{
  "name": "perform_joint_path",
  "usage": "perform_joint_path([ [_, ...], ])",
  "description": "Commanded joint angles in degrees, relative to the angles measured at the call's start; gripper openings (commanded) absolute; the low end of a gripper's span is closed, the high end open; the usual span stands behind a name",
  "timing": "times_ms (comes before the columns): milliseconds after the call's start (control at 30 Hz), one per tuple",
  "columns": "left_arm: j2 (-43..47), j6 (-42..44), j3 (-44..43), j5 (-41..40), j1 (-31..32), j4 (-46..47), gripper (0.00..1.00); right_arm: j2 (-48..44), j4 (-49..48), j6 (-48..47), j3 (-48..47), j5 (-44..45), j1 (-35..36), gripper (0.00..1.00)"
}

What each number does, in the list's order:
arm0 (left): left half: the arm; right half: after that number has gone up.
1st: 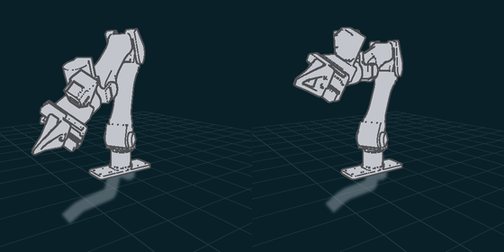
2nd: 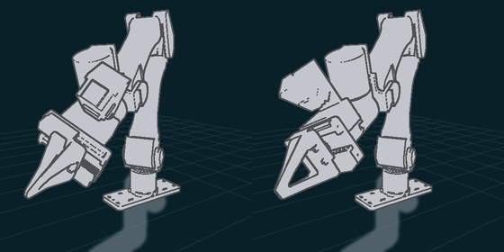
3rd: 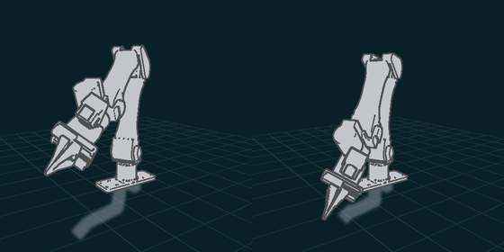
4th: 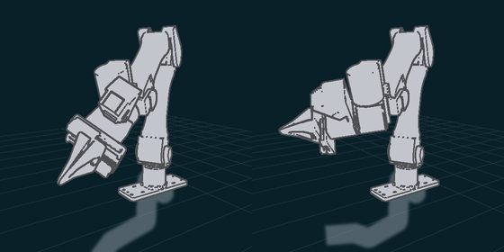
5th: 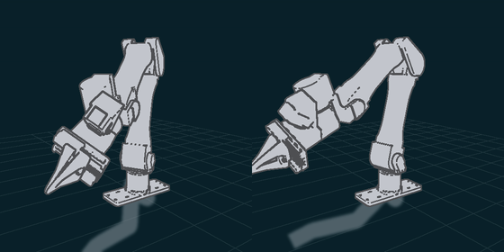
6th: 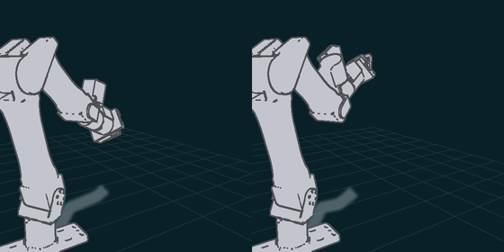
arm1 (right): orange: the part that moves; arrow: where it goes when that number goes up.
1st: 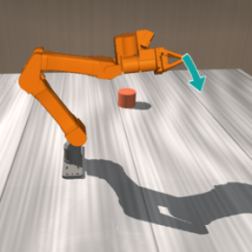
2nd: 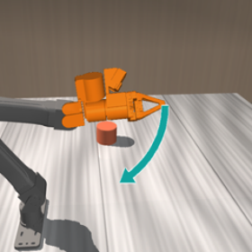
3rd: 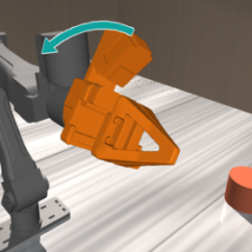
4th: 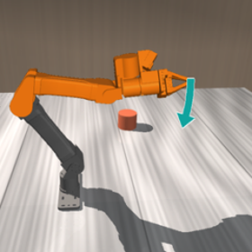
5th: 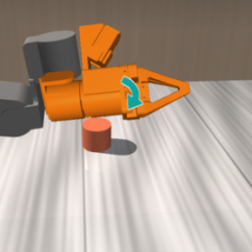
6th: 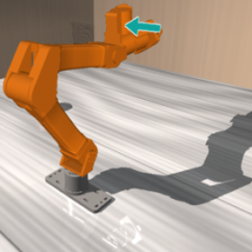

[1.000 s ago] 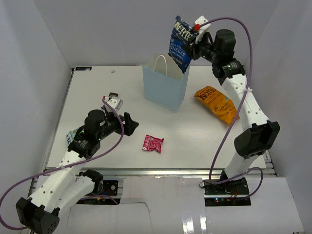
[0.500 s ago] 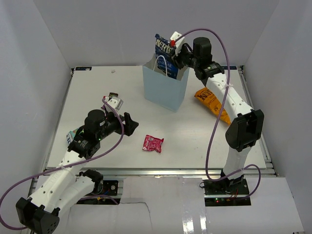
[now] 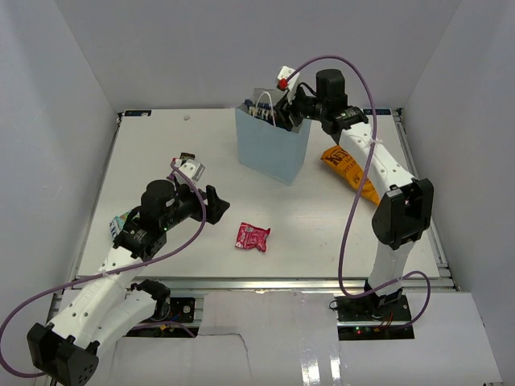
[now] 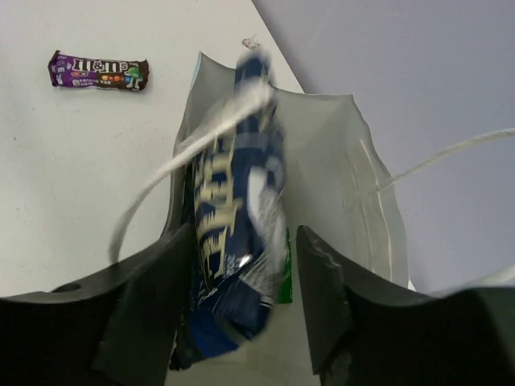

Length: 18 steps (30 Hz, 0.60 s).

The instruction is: Place the snacks into the paper bag

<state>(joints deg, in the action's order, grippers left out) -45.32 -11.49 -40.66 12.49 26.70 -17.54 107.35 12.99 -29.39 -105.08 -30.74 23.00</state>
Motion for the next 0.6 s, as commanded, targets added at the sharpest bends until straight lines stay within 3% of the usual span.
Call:
perform_joint_path([
  [0,1.1,0.6,0.1,0.4,-0.2,1.1,0.87,-1.8,-0.9,2.0,0.0,0.1,-1.3,0.62],
  [133,1.4,0.5,0.3,0.0,-0.2,1.1,0.87,-6.1,-0.1,3.6,0.1,0.4,-2.3,0.73],
  [400,1.1,-1.3,0.1,-4.9,-0.2,0.2,0.87,-18.7,6.9,4.6,2.1,0.5,-3.8,0.77],
  [567,1.2,-2.3,0.0,-7.6,-0.2,-0.6,0.87,-32.7,8.3,5.5,17.6,7.2,-6.9,0.9],
])
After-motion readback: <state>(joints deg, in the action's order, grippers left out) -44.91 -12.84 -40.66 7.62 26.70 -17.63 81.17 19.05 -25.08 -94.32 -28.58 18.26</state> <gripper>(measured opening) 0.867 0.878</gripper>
